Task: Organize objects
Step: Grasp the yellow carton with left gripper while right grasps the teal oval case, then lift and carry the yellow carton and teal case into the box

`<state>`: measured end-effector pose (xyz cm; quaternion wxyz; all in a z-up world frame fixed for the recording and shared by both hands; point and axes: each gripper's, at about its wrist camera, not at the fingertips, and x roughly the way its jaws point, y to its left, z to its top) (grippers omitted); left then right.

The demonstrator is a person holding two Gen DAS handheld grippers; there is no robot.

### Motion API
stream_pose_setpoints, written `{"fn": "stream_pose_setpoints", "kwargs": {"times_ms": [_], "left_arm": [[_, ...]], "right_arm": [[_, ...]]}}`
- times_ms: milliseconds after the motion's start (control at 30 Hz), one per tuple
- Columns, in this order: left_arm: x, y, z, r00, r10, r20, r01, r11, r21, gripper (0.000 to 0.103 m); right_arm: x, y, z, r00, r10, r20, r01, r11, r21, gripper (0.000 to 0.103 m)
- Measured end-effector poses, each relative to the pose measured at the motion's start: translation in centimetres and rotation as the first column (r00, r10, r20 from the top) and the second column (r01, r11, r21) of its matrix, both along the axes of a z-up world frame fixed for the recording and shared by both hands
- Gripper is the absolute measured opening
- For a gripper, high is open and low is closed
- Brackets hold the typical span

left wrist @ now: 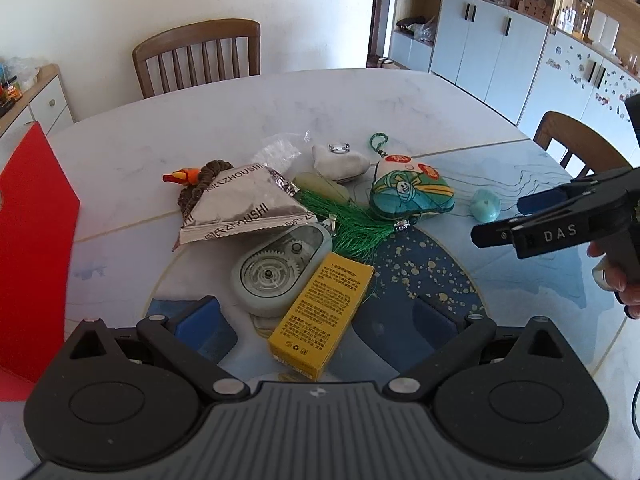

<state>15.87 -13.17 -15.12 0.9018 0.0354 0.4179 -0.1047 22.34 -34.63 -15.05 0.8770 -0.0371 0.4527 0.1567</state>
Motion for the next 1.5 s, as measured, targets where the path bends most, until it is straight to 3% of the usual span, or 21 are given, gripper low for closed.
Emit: {"fn": "stream_pose_setpoints", "kwargs": {"times_ms": [233,300,567,667,700,800,900,1100,1500], "left_arm": [[0.2,-0.5,-0.5,1.000,0.007,0.010,-0.008,0.999,0.031,0.102],[0.2,-0.6,-0.6,1.000,0.002,0.013,-0.003,0.999,0.035,0.099],[0.2,-0.9,-1.0,1.000,-0.004,-0.016,0.005,0.999,0.044,0.061],[0.1,-1.0,-0.9,1.000,-0.009,-0.016,0.010,0.999,0.051,0.053],[0.1,-1.0,-0.9,1.000,-0.011,-0.014,0.012,0.999,0.052,0.045],[0.1,-1.1,-0.8,1.000,-0.017,-0.016,0.018,0.999,0.047,0.039],[0.1,-1.2,-0.7,0.999,-0.031,-0.021,0.031,0.999,0.038,0.034],[-0.2,-1.9,-0.4,0.998,-0.058,-0.021,0.058,0.998,0.039,0.030],[-1.1,-0.5,0.8,1.000,-0.029,-0.006,0.028,0.999,-0.015,0.029]], "right_arm": [[0.6,0.4,-0.4,0.999,0.039,0.013,-0.039,0.999,-0.006,0.079],[0.7,0.6,-0.3,0.998,0.055,0.021,-0.055,0.998,-0.014,0.072],[0.8,1.4,-0.2,0.995,0.096,0.034,-0.095,0.995,-0.032,0.058],[0.8,1.5,-0.1,0.994,0.098,0.042,-0.097,0.995,-0.038,0.054],[0.7,1.6,-0.2,0.994,0.097,0.045,-0.096,0.995,-0.041,0.051],[0.7,1.7,-0.1,0.994,0.094,0.050,-0.092,0.995,-0.047,0.042],[0.7,1.6,-0.1,0.995,0.085,0.051,-0.082,0.996,-0.047,0.036],[0.0,1.5,0.2,0.996,0.071,0.054,-0.069,0.997,-0.042,0.036],[-3.3,2.8,2.9,0.994,0.094,0.047,-0.094,0.996,-0.002,0.036]]}}
